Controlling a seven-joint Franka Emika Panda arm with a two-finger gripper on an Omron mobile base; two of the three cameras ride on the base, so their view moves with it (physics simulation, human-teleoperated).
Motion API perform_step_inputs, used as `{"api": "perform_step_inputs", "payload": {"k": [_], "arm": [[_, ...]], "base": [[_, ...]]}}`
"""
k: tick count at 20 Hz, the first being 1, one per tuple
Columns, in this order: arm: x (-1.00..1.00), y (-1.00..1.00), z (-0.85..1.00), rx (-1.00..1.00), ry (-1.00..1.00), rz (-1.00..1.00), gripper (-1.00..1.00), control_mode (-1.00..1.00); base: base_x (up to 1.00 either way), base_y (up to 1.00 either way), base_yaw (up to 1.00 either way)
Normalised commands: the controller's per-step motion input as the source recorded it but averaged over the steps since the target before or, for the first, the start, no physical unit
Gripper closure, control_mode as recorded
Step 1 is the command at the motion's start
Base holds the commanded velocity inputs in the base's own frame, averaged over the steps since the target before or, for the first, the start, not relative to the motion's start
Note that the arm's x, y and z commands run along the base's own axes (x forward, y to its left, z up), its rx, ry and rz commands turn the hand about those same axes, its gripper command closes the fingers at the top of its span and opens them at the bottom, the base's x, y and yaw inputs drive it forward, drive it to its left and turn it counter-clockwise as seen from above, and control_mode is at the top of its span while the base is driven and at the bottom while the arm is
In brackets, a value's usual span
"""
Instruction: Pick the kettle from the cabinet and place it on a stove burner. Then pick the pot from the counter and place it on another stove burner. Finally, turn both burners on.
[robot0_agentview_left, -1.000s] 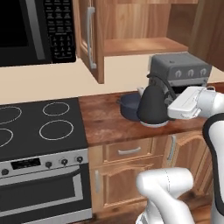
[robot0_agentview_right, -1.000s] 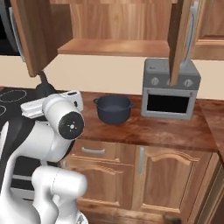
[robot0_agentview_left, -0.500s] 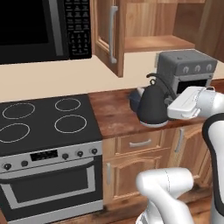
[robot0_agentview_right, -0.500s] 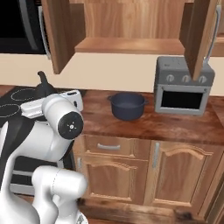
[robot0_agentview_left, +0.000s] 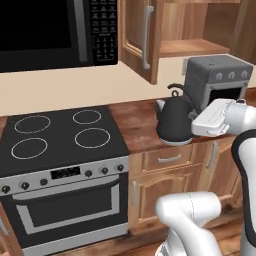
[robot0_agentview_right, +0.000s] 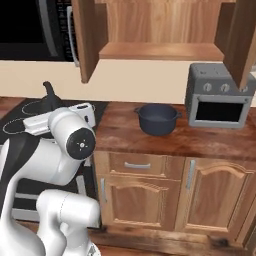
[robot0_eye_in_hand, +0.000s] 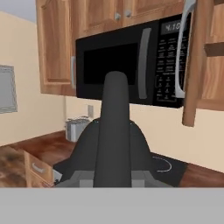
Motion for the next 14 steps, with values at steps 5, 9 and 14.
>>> {"api": "perform_step_inputs", "payload": {"k": [5,9,14], "arm": [[0.00,0.00,0.00,0.00,0.00,0.00,1.00,1.00],[0.00,0.00,0.00,0.00,0.00,0.00,1.00,1.00],[0.00,0.00,0.00,0.00,0.00,0.00,1.00,1.00]], "base": [[0.00,0.64,-0.07],[0.00,0.65,-0.08],[0.20,0.61,-0.13]]}}
